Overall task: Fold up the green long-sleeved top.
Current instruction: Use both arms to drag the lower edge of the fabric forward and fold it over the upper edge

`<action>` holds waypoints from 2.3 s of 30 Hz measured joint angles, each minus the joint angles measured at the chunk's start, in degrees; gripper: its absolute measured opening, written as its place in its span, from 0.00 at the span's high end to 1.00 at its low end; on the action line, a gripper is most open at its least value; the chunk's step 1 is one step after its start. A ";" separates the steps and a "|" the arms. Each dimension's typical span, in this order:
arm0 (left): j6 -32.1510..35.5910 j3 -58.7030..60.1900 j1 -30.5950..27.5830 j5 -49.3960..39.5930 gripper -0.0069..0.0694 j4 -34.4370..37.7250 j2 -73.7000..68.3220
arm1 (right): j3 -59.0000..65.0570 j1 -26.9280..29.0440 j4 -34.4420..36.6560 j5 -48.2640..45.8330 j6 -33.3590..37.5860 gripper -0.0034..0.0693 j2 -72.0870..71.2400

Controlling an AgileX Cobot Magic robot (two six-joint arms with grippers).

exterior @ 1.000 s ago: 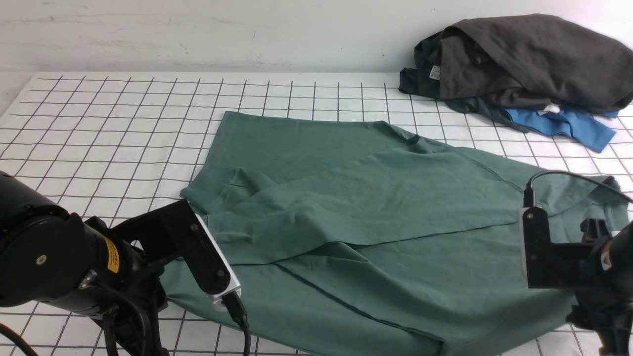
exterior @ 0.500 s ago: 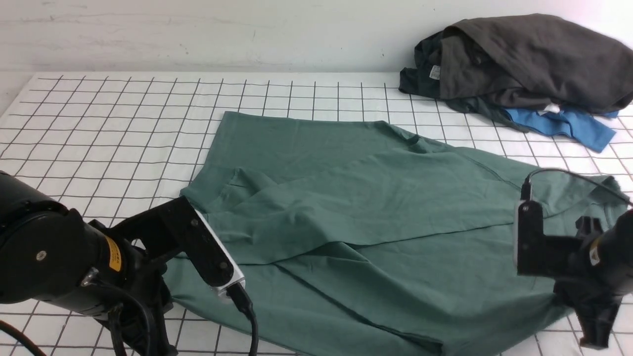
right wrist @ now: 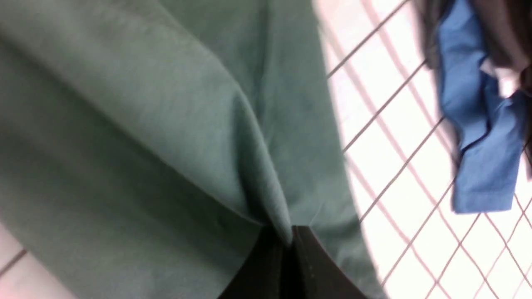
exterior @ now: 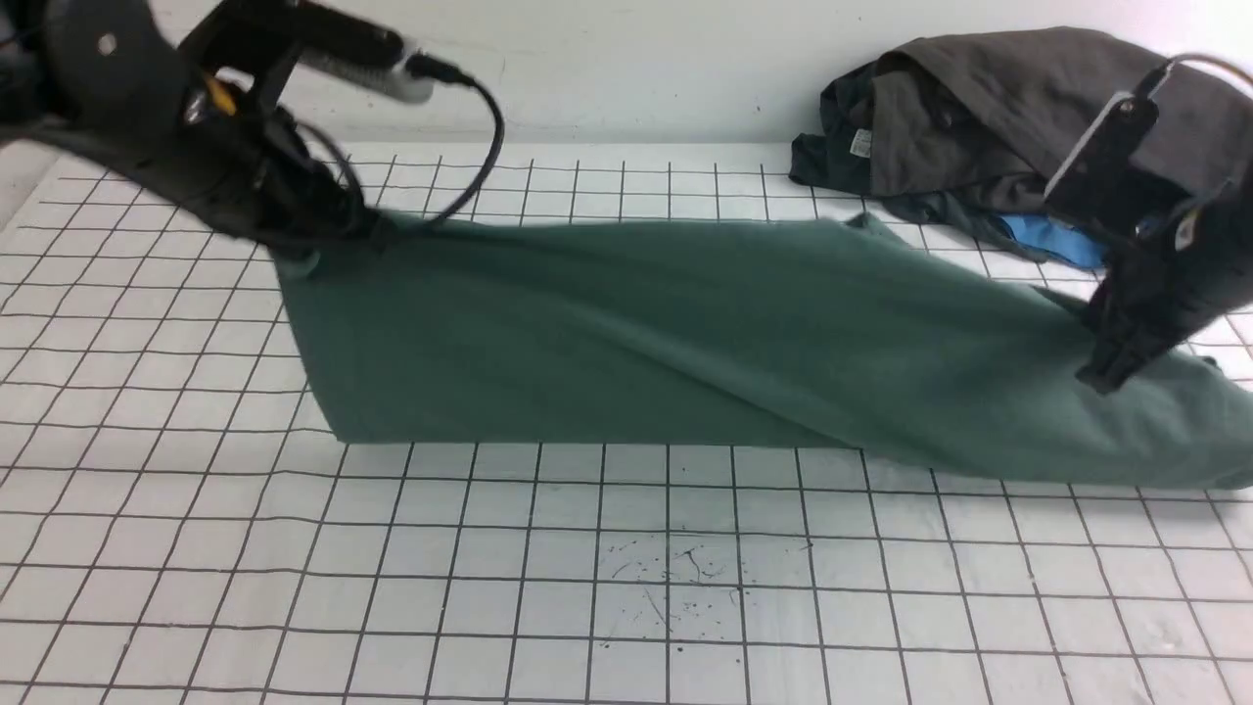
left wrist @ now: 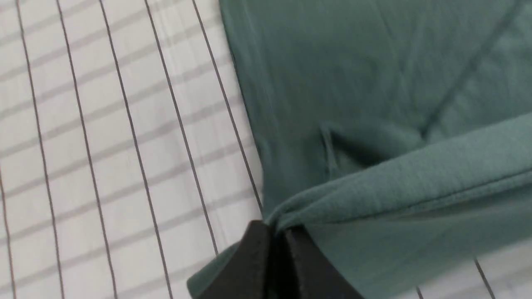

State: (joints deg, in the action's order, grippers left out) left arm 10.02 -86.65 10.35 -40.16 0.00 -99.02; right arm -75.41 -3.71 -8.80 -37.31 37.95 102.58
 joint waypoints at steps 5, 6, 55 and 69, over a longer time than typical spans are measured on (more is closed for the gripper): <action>-0.51 -18.94 -0.94 2.11 0.88 0.00 -17.66 | -10.14 1.30 5.94 -1.18 -3.26 0.95 10.55; -0.51 -22.93 -0.97 1.64 0.86 0.00 -22.07 | -11.89 1.43 6.64 -1.97 -4.32 0.94 12.42; 6.48 -29.66 -1.16 -31.04 0.47 9.85 -27.88 | -49.75 0.47 23.60 -32.69 -4.41 0.85 27.69; 9.98 -20.38 -1.01 -25.63 0.51 16.09 -29.66 | -36.14 7.70 14.62 -28.78 -13.38 0.97 30.33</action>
State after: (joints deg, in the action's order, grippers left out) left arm 20.00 -107.03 9.34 -65.78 16.09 -128.68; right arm -111.55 3.99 5.82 -66.09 24.56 132.90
